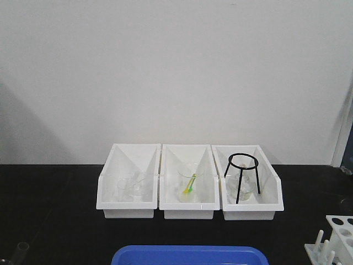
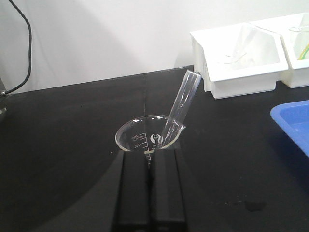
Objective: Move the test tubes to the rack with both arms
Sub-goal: 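Lower the open left gripper around the glass test tube in the beaker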
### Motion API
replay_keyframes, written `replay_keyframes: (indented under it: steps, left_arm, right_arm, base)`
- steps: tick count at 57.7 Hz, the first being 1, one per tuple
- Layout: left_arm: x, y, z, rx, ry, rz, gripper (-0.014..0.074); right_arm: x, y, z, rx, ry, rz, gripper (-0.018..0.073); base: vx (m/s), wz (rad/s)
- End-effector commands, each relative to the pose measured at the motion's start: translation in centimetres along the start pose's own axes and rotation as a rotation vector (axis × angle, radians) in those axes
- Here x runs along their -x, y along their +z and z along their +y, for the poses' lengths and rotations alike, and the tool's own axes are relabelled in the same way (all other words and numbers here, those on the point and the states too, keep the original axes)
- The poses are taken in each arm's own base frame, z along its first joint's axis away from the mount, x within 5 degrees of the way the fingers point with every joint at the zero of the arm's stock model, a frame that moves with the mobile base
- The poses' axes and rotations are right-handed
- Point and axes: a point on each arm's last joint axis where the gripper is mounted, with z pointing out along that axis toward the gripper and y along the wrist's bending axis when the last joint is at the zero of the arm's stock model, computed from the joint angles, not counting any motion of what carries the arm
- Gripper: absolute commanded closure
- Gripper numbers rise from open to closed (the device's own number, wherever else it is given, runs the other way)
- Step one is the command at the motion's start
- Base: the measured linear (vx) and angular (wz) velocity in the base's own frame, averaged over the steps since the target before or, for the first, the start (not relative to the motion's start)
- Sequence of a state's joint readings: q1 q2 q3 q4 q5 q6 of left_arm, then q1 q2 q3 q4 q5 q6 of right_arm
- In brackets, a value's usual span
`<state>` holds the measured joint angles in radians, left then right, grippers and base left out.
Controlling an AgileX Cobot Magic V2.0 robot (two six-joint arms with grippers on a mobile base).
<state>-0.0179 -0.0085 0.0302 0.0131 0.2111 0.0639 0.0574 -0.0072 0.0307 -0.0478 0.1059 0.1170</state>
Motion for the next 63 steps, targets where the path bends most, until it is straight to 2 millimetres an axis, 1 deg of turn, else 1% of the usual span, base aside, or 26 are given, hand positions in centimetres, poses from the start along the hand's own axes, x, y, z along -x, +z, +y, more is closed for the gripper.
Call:
replay_keyframes:
  steps: [1, 7, 17, 21, 32, 38, 43, 50, 63]
  left_arm:
    - [-0.1, 0.0, 0.0, 0.002, -0.003, -0.073, 0.0617]
    - [0.0, 0.0, 0.0, 0.003, 0.000, -0.077, 0.0617]
    - [1.2, -0.1, 0.1, 0.013, 0.005, -0.212, 0.0617]
    - [1.5, -0.2, 0.1, 0.014, 0.005, -0.241, 0.0617]
    - [1.5, -0.2, 0.1, 0.015, 0.005, -0.248, 0.0617]
    - [1.7, -0.2, 0.1, 0.016, 0.005, -0.265, 0.0617]
    - [1.9, -0.3, 0.1, 0.012, -0.047, -0.286, 0.0617]
    - [1.9, -0.3, 0.2, -0.004, -0.195, -0.292, 0.0617]
    - [2.1, -0.4, 0.2, -0.003, -0.191, -0.312, 0.0617]
  right_arm:
    - [0.5, -0.1, 0.1, 0.010, -0.006, -0.086, 0.0566]
    - [0.5, -0.1, 0.1, 0.010, -0.006, -0.086, 0.0566]
    - [0.5, -0.1, 0.1, 0.010, -0.006, -0.088, 0.0566]
    - [0.5, -0.1, 0.1, 0.011, -0.006, -0.089, 0.0566]
    - [0.6, -0.1, 0.1, 0.012, -0.006, -0.099, 0.0566]
    - [1.3, -0.2, 0.2, 0.021, -0.005, -0.174, 0.0566]
    - [1.5, -0.2, 0.2, 0.023, -0.003, -0.198, 0.0566]
    - [1.5, -0.2, 0.2, 0.024, -0.003, -0.200, 0.0566]
    - [1.5, -0.2, 0.2, 0.023, -0.005, -0.200, 0.0566]
  base:
    - [0.00, 0.00]
    - [0.00, 0.00]
    - [0.00, 0.00]
    - [0.00, 0.00]
    - [0.00, 0.00]
    - [0.00, 0.00]
    - [0.00, 0.00]
    - [0.00, 0.00]
    - [0.00, 0.00]
